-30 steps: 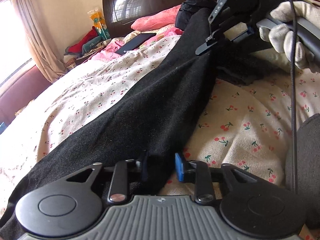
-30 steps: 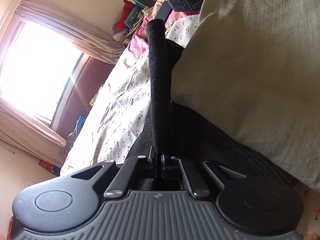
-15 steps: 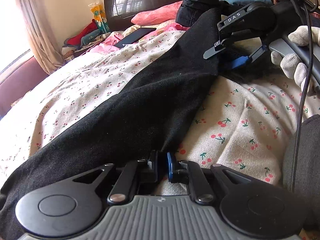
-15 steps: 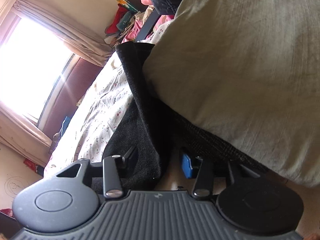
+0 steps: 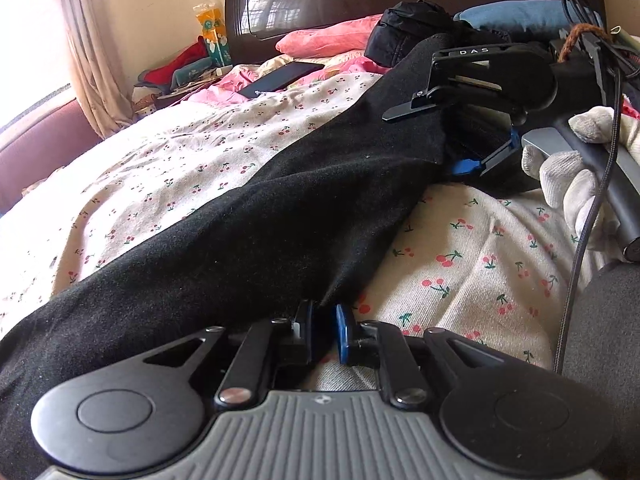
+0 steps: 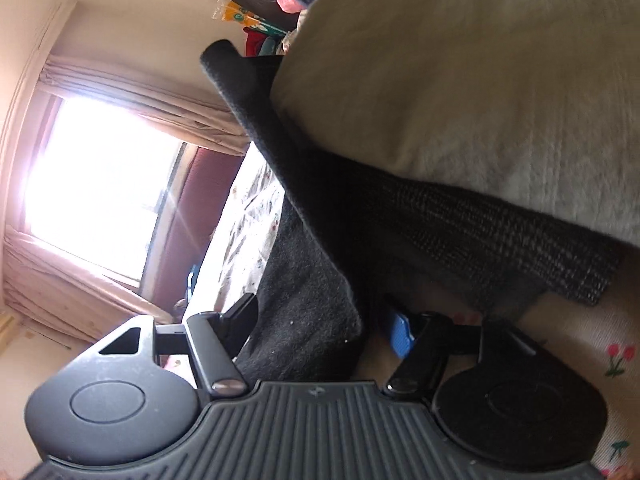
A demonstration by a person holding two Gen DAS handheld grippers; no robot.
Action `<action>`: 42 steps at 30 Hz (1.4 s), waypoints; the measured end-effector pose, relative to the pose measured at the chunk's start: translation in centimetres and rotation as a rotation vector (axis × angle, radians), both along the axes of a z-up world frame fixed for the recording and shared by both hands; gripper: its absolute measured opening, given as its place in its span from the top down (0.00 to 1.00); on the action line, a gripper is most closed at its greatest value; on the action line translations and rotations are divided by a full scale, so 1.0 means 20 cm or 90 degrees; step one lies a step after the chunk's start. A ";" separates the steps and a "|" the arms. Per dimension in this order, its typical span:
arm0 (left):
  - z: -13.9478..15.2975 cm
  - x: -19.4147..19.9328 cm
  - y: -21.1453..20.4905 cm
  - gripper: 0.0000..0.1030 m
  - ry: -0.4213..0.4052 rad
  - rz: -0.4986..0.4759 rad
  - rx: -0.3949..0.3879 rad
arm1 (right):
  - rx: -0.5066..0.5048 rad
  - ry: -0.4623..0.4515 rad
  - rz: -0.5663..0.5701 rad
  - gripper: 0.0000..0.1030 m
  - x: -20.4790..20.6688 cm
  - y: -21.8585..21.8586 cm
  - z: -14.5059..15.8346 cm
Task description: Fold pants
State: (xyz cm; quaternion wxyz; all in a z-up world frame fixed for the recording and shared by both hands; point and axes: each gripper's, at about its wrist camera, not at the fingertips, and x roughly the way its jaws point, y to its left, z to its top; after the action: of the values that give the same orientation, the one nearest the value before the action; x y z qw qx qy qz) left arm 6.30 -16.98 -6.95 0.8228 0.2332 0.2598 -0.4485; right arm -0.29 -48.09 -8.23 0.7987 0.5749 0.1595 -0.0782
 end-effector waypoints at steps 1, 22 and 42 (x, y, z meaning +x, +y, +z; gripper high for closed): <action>0.00 0.00 0.00 0.72 0.001 0.001 0.000 | 0.022 -0.007 -0.008 0.40 -0.01 -0.01 -0.04; 0.09 -0.01 0.00 0.67 -0.020 0.007 -0.060 | -0.024 -0.115 0.028 0.92 0.34 -0.05 0.11; 0.21 0.12 0.75 0.61 0.002 0.193 -0.103 | -0.639 -0.114 0.234 0.93 0.69 1.22 0.85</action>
State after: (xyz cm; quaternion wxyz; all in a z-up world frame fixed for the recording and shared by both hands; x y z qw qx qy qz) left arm 8.72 -2.01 -2.71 0.8966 0.1240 0.2564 -0.3391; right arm 13.45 -23.78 8.70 0.9861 0.0900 0.1318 0.0456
